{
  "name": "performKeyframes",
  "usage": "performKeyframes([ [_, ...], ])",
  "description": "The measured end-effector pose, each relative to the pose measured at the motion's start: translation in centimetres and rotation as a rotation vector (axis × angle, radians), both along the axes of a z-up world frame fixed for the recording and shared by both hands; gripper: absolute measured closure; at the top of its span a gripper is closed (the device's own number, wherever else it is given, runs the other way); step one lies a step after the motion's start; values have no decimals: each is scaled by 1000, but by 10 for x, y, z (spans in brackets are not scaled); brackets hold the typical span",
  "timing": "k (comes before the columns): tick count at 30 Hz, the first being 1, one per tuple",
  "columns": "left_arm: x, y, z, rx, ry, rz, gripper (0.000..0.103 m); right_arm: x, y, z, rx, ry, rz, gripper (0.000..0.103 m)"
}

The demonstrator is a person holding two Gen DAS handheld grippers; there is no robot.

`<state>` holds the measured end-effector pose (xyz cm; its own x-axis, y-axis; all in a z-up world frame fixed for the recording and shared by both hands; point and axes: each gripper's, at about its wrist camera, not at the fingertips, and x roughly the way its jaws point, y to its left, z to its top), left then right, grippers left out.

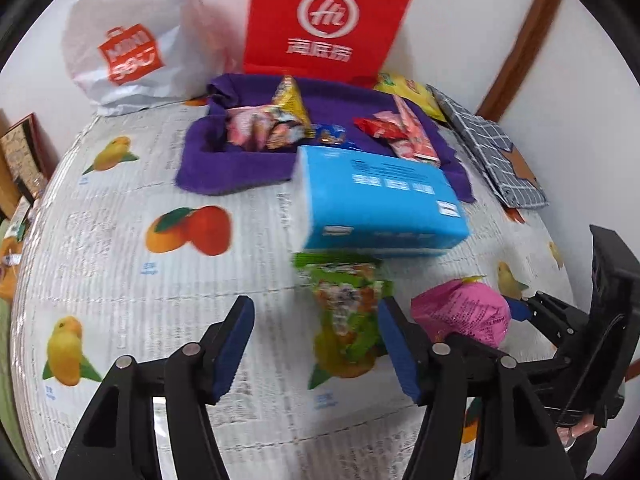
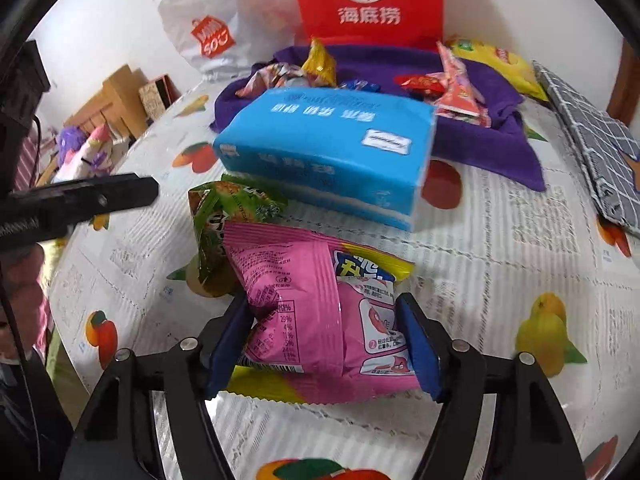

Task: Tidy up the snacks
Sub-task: 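Grasp the pink chip bag with the right tool while the left tool grasps the green packet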

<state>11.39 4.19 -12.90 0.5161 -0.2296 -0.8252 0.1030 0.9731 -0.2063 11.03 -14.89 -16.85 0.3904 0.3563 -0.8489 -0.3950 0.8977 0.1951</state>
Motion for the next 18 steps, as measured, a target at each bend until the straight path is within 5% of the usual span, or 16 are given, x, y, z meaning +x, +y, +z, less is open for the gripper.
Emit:
performKeyframes([
  [18, 34, -49, -33, 92, 85, -8, 34, -5, -94, 18, 60, -76, -206, 33],
])
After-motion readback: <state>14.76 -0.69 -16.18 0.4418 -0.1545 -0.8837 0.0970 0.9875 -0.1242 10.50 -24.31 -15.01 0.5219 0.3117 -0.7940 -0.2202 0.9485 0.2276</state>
